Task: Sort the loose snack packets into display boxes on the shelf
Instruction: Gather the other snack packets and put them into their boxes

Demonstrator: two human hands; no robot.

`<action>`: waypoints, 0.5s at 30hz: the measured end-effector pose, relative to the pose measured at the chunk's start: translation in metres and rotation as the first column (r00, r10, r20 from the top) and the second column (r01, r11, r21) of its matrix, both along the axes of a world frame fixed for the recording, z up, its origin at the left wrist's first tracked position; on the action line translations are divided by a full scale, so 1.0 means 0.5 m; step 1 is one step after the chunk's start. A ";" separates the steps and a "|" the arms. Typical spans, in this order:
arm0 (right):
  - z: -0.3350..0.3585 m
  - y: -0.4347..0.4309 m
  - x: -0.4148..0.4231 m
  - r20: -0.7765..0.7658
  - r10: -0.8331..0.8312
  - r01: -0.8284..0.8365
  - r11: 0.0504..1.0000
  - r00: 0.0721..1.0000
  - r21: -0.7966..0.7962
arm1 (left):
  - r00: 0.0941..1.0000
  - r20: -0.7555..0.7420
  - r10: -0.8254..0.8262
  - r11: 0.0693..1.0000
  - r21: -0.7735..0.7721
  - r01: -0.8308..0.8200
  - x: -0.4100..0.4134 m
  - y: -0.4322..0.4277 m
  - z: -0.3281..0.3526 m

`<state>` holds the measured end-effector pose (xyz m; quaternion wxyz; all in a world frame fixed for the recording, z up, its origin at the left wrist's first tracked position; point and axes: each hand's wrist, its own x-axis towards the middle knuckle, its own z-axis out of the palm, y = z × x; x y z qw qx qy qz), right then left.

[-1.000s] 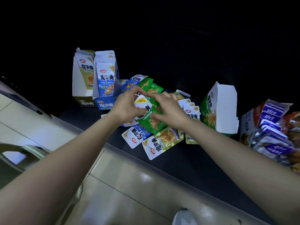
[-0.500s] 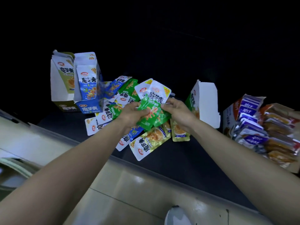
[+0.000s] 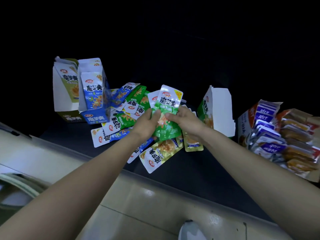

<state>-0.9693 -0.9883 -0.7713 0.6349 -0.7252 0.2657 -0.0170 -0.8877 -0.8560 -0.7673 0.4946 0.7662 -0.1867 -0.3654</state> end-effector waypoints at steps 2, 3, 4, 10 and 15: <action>0.027 -0.031 -0.019 0.069 -0.051 0.054 0.998 0.996 -0.034 | 1.000 0.003 0.005 0.999 -0.049 -0.005 -0.001 -0.017 0.010; 0.043 -0.053 -0.031 0.108 -0.115 0.119 0.992 0.988 -0.031 | 1.000 0.028 0.002 0.998 -0.067 0.000 -0.003 -0.029 0.011; 0.062 -0.077 -0.047 0.157 -0.185 0.191 0.981 0.970 -0.026 | 0.998 0.065 -0.004 0.996 -0.087 0.010 -0.009 -0.043 0.013; 0.103 -0.210 -0.173 0.324 -0.481 0.531 0.843 0.815 -0.084 | 0.891 0.390 -0.232 0.957 -0.072 0.280 -0.075 -0.181 -0.006; 0.080 -0.237 -0.247 0.302 -0.526 0.591 0.784 0.795 -0.191 | 0.842 0.408 -0.352 0.925 0.017 0.379 -0.138 -0.267 -0.031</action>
